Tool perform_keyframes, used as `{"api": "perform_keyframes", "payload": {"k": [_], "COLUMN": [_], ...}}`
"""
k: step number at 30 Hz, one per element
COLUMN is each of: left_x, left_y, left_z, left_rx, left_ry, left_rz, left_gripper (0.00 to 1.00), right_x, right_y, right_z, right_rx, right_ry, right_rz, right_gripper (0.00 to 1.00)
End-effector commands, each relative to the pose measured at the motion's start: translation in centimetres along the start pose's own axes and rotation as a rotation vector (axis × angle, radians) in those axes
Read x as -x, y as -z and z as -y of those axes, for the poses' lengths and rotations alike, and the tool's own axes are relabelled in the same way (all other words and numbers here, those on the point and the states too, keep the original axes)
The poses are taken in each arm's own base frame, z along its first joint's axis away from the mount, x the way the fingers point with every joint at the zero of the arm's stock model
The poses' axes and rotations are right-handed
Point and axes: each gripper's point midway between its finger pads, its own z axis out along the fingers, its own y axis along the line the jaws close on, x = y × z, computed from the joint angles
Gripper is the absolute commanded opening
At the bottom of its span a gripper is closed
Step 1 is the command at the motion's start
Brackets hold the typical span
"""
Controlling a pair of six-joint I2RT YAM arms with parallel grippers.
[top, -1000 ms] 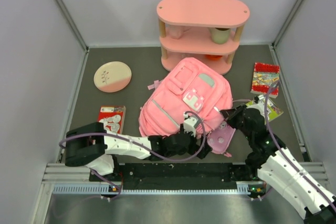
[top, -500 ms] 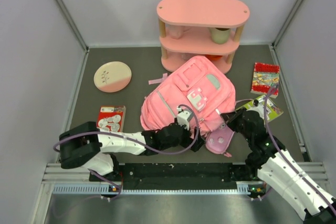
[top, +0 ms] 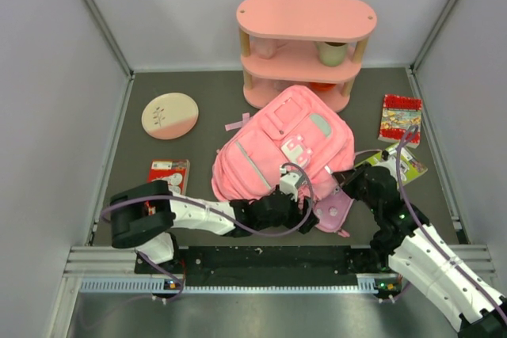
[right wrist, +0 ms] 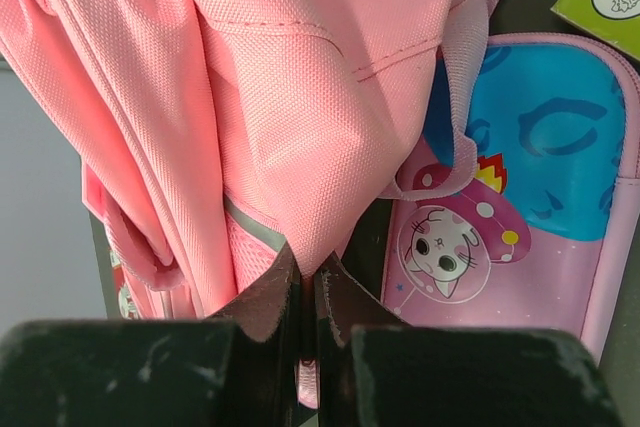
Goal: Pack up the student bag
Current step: Unzip the student bag at the center of the board.
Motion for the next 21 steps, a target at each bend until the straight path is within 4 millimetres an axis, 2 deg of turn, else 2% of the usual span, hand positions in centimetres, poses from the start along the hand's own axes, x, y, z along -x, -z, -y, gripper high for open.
{"api": "perform_keyframes", "payload": {"k": [1, 5, 9, 13, 17, 21], "left_x": [1.7, 1.6, 2.1, 4.3, 6.4, 7.5], "left_y": [-1.2, -2.2, -2.5, -2.4, -2.3, -2.0], "left_z": [2.0, 1.7, -0.2, -2.1, -2.1, -2.2], "left_rx": [-0.025, 0.001, 0.094, 0.199, 0.204, 0.227], "left_ry": [0.050, 0.060, 0.077, 0.094, 0.092, 0.088], "left_rz": [0.045, 0.052, 0.102, 0.227, 0.322, 0.360], "left_gripper": [0.79, 0.79, 0.79, 0.79, 0.77, 0.73], "right_x": [1.4, 1.4, 1.2, 0.9, 0.7, 0.5], "right_y": [1.2, 1.8, 2.4, 3.1, 3.5, 4.0], "right_z": [-5.4, -6.3, -6.6, -6.8, -7.3, -7.6], "right_rx": [0.181, 0.211, 0.225, 0.244, 0.263, 0.273], "right_ry": [-0.044, -0.050, -0.060, -0.079, -0.090, -0.092], "right_rz": [0.003, -0.005, -0.016, -0.032, -0.052, -0.069], "right_gripper": [0.00, 0.00, 0.00, 0.00, 0.00, 0.00]}}
